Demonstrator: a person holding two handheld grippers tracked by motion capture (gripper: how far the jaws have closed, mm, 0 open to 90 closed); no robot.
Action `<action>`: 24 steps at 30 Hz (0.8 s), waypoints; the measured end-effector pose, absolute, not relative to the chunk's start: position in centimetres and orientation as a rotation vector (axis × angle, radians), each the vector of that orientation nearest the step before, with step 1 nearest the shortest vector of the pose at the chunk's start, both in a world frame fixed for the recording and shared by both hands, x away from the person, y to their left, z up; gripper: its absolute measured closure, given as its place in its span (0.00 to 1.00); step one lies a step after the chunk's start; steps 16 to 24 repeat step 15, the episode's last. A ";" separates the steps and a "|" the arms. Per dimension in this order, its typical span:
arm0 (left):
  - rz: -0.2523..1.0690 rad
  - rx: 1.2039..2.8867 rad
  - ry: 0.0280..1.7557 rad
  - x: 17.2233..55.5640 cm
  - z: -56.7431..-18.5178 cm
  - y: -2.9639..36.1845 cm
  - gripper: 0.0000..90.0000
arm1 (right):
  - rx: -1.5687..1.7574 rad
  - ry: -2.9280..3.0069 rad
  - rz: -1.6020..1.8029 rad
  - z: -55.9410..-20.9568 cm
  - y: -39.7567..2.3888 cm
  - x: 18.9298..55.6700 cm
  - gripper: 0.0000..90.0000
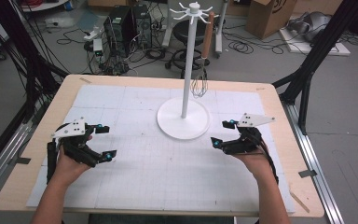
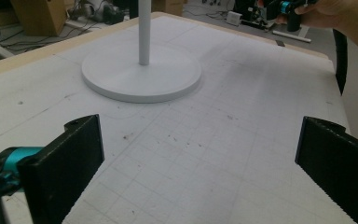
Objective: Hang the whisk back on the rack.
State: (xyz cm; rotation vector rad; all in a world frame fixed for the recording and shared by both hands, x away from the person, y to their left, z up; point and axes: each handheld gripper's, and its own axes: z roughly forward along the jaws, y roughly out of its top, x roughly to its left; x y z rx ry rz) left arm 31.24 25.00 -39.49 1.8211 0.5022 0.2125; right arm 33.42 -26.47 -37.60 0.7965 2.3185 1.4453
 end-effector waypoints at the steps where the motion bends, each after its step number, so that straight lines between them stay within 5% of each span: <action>1: 0.211 1.822 0.503 31.3 -39.5 25.0 0.02 | 0.802 2.319 1.448 -37.6 -26.6 33.4 0.20; 24: 0.207 1.827 0.509 31.6 -39.7 24.8 0.02 | 0.829 2.319 1.446 -38.0 -27.1 33.5 0.20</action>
